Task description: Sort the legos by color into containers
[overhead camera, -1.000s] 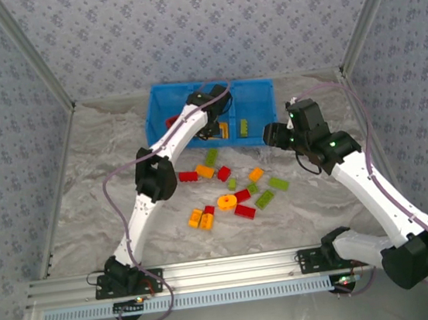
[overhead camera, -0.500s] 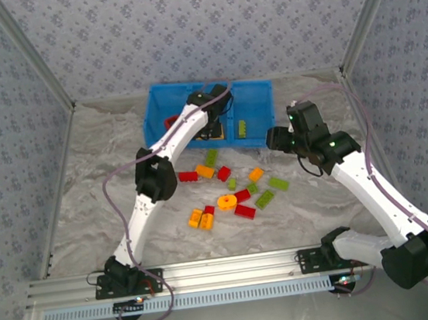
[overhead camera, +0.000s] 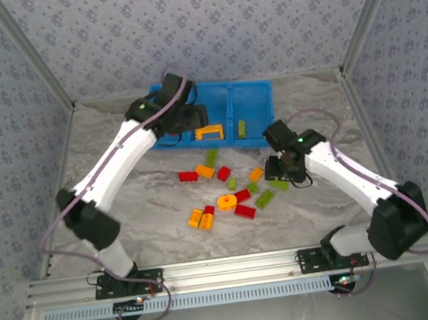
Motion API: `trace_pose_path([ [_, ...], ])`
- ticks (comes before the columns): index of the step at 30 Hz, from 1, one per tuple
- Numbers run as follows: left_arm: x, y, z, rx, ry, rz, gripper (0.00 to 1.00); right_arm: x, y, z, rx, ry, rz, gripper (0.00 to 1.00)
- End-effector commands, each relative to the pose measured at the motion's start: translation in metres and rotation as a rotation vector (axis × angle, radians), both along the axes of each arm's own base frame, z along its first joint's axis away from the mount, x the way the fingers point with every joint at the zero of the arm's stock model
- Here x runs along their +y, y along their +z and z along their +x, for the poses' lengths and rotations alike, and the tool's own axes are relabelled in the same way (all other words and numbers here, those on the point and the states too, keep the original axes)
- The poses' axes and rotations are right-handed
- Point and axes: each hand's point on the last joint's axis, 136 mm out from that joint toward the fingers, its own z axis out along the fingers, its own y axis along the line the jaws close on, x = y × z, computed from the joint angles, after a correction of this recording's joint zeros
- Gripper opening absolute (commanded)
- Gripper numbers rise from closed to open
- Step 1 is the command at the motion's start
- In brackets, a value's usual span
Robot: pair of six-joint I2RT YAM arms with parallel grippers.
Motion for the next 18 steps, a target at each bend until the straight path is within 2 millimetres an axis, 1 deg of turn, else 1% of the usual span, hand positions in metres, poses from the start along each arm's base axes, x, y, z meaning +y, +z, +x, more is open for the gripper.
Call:
trace_pose_path([
  [1, 0.002, -0.025, -0.024, 0.04, -0.075, -0.035, 0.7, 0.014, -0.007, -0.012, 0.126, -0.155, 0.039, 0.61],
  [4, 0.028, -0.045, -0.054, 0.091, -0.064, -0.062, 0.7, 0.033, -0.026, -0.02, 0.202, -0.272, 0.093, 0.62],
  [8, 0.054, -0.063, -0.085, 0.142, -0.043, -0.122, 0.71, 0.043, -0.05, -0.026, 0.213, -0.393, 0.143, 0.64],
  [10, 0.064, -0.067, -0.097, 0.15, -0.034, -0.137, 0.71, 0.041, -0.059, -0.028, 0.214, -0.432, 0.146, 0.64],
  [13, 0.072, -0.069, -0.111, 0.158, -0.03, -0.195, 0.72, 0.038, -0.069, -0.029, 0.213, -0.481, 0.149, 0.63],
  [16, 0.082, -0.072, -0.118, 0.173, 0.008, -0.304, 0.73, 0.035, -0.078, -0.03, 0.208, -0.51, 0.148, 0.63],
  [18, 0.091, -0.073, -0.124, 0.188, 0.035, -0.372, 0.75, 0.033, -0.08, -0.028, 0.194, -0.517, 0.154, 0.63],
])
